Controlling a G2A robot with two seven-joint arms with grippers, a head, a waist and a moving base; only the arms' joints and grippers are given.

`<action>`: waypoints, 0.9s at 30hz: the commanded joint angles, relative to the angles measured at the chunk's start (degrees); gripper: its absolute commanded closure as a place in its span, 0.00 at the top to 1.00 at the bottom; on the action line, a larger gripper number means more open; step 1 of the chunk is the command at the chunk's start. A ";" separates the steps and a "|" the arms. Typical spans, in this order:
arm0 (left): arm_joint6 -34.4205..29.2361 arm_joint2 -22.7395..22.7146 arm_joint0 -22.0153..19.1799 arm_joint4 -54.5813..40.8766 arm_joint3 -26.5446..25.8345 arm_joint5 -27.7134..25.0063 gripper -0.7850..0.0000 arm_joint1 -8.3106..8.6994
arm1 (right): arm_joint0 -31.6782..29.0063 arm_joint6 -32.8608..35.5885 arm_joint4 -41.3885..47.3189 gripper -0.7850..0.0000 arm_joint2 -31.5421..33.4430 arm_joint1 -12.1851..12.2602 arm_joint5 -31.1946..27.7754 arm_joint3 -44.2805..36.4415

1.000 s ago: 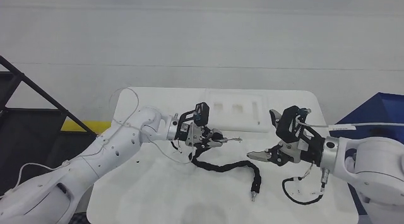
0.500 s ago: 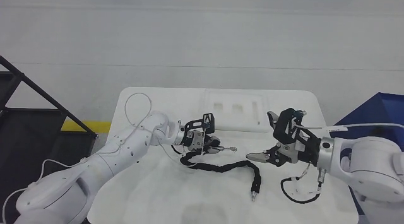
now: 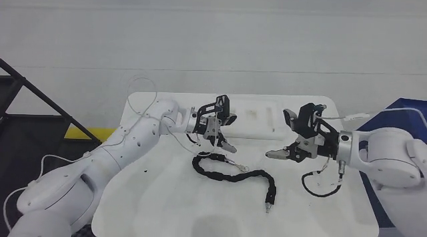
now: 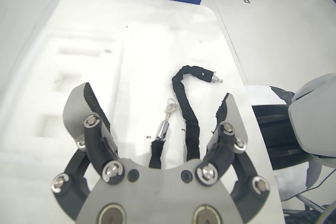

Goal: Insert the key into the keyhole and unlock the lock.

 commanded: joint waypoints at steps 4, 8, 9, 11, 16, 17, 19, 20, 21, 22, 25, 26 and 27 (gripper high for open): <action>0.86 -1.58 -5.39 -4.63 -1.94 0.00 1.00 2.29 | 7.90 0.23 2.84 1.00 -0.88 -0.10 -5.94 7.58; 1.39 -2.13 -9.17 -6.69 -3.41 0.00 1.00 4.09 | 14.82 3.59 3.77 1.00 -2.88 -0.17 -7.68 12.44; 1.65 -2.14 -10.09 -7.34 -3.73 0.00 1.00 4.51 | 16.63 4.49 4.17 1.00 -3.56 -0.22 -8.06 13.67; 2.58 -2.07 -11.71 -8.62 -4.12 0.00 1.00 5.29 | 20.14 5.58 5.16 1.00 -4.85 -0.37 -8.58 16.32; 4.26 -0.39 -15.07 -10.62 -4.10 0.00 1.00 6.63 | 27.80 7.29 7.21 1.00 -8.50 -0.94 -9.94 22.35; 4.52 0.15 -15.65 -11.03 -3.96 0.00 1.00 6.77 | 29.20 7.37 7.43 1.00 -9.39 -1.05 -9.86 23.43; 4.91 1.40 -16.73 -11.63 -3.57 0.00 1.00 6.93 | 31.83 7.39 7.68 1.00 -11.31 -1.25 -9.85 25.35; 5.25 1.97 -17.29 -11.94 -3.31 0.00 1.00 6.97 | 33.10 7.33 7.83 1.00 -12.20 -1.33 -9.91 26.26; 5.63 2.55 -17.81 -12.11 -2.97 0.00 1.00 7.00 | 34.30 7.21 7.96 1.00 -13.06 -1.39 -10.03 27.13; 6.25 3.07 -18.28 -12.33 -2.74 0.00 1.00 7.01 | 35.39 7.10 8.08 1.00 -13.91 -1.44 -10.14 27.93; 8.30 3.88 -19.00 -12.22 -2.26 0.00 1.00 7.05 | 37.51 6.53 8.65 1.00 -15.60 -1.50 -10.71 29.32; 7.95 3.78 -18.94 -12.32 -2.32 0.00 1.00 7.04 | 37.11 6.67 8.52 1.00 -15.32 -1.50 -10.57 29.08; 8.36 3.90 -19.03 -12.26 -2.25 0.00 1.00 7.05 | 37.49 6.54 8.63 1.00 -15.59 -1.50 -10.69 29.31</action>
